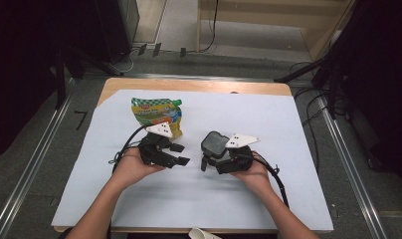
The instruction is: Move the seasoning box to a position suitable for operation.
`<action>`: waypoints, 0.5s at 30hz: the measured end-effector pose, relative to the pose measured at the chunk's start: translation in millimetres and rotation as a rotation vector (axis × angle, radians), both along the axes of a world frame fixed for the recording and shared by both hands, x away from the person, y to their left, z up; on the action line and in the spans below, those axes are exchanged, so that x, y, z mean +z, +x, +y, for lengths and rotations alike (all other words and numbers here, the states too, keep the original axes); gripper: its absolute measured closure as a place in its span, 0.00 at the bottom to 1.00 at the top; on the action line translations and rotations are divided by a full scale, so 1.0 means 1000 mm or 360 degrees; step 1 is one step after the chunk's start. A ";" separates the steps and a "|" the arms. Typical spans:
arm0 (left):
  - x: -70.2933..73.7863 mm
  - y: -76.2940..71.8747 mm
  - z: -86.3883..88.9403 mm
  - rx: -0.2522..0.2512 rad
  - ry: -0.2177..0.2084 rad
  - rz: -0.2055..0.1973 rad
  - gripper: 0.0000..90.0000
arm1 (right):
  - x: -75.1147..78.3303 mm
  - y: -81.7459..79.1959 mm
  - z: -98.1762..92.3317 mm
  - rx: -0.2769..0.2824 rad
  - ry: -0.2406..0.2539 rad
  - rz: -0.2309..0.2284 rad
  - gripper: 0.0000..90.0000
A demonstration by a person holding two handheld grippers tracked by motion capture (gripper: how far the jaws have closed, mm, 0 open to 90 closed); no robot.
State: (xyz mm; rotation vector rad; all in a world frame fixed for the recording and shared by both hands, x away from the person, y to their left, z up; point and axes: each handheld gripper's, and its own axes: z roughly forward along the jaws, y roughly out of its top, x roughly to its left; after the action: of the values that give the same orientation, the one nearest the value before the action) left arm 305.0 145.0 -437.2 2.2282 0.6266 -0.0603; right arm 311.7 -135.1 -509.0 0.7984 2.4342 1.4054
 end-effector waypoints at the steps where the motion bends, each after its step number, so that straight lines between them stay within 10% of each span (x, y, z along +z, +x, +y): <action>1: 0.000 0.000 0.000 0.0000 0.0000 0.0000 0.50 | -0.001 -0.001 0.002 0.0006 -0.0009 0.0001 0.18; 15: -0.002 0.000 -0.002 -0.0012 -0.0004 0.0001 0.49 | -0.005 -0.006 0.004 0.0023 -0.0053 -0.0033 0.17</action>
State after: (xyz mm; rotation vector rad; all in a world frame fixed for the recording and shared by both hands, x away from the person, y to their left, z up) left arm 304.6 142.8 -439.0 2.2286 0.6180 -0.0654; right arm 306.0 -131.0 -514.1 0.7566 2.4462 1.3676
